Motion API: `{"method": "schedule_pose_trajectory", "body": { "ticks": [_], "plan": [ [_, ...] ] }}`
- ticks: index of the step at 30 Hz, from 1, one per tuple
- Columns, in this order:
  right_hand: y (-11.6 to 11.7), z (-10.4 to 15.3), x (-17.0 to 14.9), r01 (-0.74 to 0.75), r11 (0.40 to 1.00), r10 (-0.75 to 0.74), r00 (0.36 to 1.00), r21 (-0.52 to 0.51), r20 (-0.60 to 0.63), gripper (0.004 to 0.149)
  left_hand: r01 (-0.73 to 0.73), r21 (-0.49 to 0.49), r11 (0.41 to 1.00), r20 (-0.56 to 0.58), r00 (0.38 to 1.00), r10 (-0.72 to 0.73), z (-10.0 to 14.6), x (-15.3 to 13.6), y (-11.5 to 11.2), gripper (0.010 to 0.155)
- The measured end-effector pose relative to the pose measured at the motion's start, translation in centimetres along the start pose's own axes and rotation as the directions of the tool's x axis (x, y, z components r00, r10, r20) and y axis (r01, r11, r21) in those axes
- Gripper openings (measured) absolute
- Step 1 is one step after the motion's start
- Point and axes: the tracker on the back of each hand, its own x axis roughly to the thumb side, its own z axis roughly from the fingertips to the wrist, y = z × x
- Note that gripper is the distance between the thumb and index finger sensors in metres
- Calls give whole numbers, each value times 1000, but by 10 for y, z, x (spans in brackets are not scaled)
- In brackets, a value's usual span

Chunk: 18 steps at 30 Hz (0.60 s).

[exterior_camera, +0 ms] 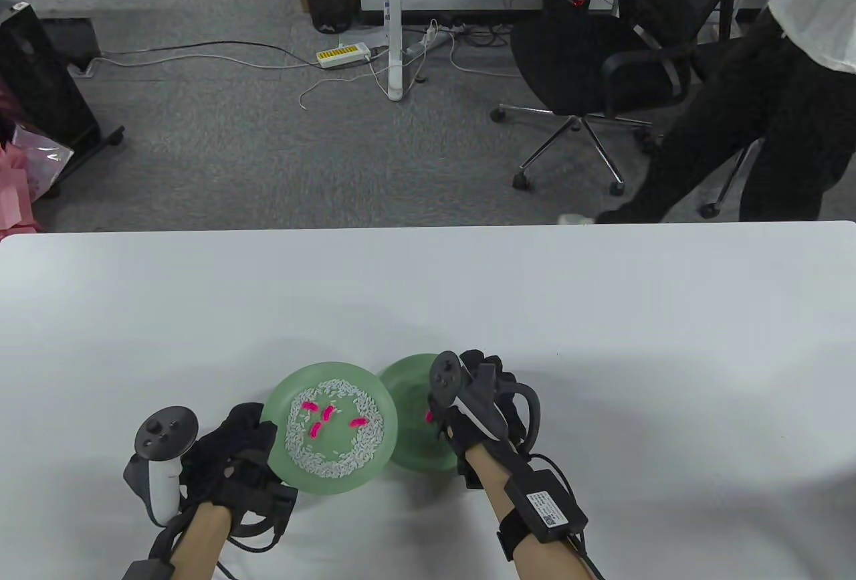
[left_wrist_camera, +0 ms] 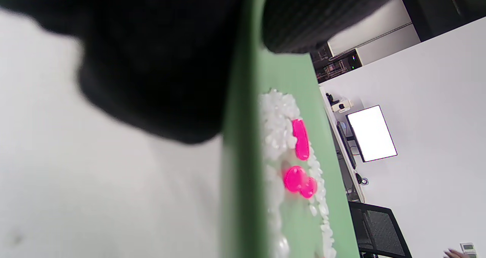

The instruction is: Pick gummy candy with hand pinch into plate

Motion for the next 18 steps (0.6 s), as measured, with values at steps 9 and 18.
{"method": "schedule_pose_trajectory", "body": {
  "ticks": [9, 18],
  "plan": [
    [-27, 37, 71, 93, 996, -91, 980, 1, 176, 52, 0, 13, 1000, 6, 1000, 0, 2, 0, -2, 51],
    [-6, 40, 105, -134, 991, 131, 988, 24, 84, 47, 0, 21, 1000, 19, 1000, 0, 5, 2, -3, 51]
  ]
}}
